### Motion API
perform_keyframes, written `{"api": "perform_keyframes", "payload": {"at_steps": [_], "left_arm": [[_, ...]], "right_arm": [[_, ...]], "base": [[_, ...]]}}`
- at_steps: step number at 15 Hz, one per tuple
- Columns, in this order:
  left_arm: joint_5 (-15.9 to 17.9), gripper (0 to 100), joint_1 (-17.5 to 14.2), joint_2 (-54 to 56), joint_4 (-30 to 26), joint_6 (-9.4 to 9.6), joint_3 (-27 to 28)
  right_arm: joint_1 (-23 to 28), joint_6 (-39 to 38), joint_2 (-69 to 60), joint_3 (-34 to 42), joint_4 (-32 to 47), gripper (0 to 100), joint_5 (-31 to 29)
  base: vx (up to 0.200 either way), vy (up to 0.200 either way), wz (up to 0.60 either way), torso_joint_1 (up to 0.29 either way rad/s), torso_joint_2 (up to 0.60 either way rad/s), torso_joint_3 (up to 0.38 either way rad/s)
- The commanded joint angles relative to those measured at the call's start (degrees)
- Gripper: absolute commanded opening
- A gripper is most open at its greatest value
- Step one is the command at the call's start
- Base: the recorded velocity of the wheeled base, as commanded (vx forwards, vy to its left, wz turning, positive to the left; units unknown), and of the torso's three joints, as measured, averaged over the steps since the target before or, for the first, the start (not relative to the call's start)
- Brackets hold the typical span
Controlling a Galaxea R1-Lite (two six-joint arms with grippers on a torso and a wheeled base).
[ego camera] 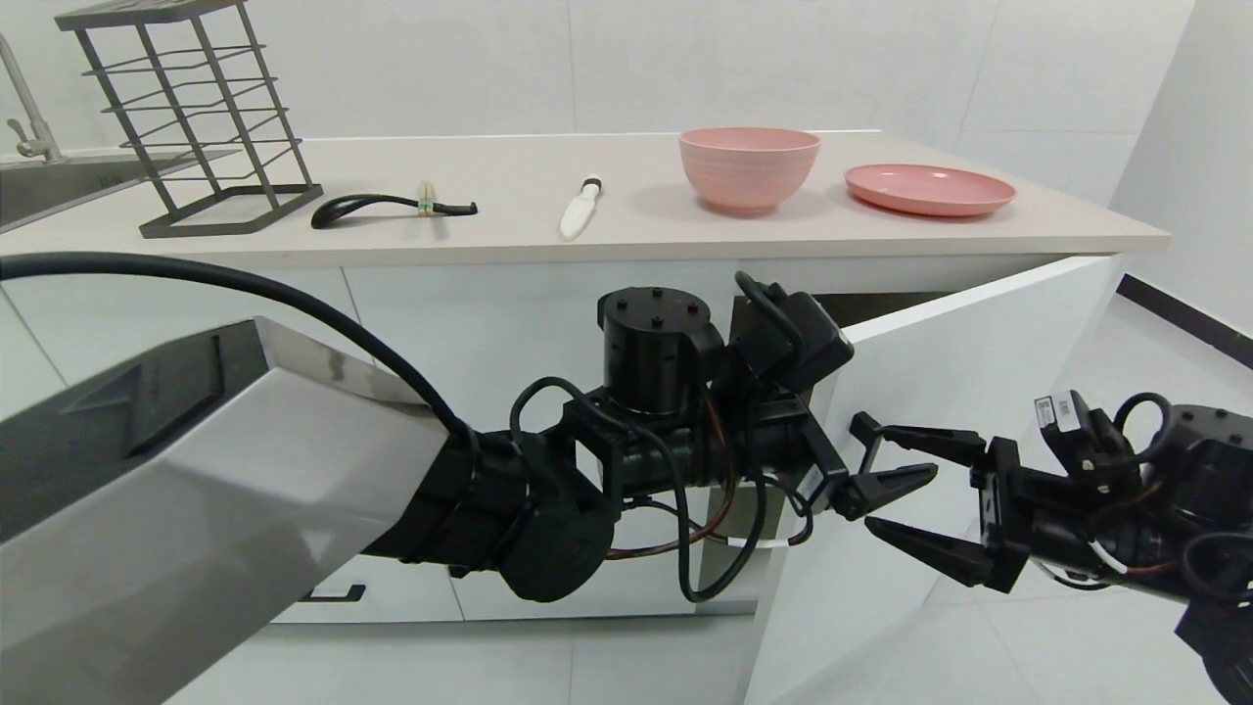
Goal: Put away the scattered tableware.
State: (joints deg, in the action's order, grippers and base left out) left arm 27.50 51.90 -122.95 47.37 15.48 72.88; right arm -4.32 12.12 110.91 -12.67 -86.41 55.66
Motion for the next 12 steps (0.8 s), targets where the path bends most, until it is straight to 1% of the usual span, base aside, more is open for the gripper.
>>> {"api": "perform_keyframes", "payload": {"at_steps": [1,5,6,7,10,12], "left_arm": [[-0.3,100,-0.1,-0.1,0.0,-0.01,0.1],[-0.6,100,0.7,0.3,0.2,-0.01,0.3],[-0.6,100,0.7,0.3,0.4,-0.01,0.2],[-0.6,100,0.7,0.3,0.5,0.07,0.2],[-0.7,100,0.7,0.3,1.9,-0.01,0.2],[-1.8,100,0.8,0.3,2.3,-0.10,-0.1]], "right_arm": [[0.4,-0.1,-2.0,2.6,0.2,100,0.0],[1.4,-0.1,-14.4,8.1,0.2,100,-0.1],[1.8,-0.1,-19.0,11.2,0.2,100,-0.2],[1.8,0.0,-22.1,12.7,0.4,100,-0.2],[2.2,0.3,-29.8,12.7,0.9,100,-0.6],[3.3,0.3,-36.0,12.7,1.0,100,-0.6]], "base": [[0.000,0.000,0.00,0.000,0.00,0.000],[0.000,0.000,0.00,0.000,0.00,0.000],[0.000,0.000,0.00,0.000,0.00,0.000],[0.000,0.000,0.00,0.000,0.00,0.000],[0.000,0.000,0.00,0.000,0.00,0.000],[0.000,0.000,0.00,0.000,0.00,0.000]]}}
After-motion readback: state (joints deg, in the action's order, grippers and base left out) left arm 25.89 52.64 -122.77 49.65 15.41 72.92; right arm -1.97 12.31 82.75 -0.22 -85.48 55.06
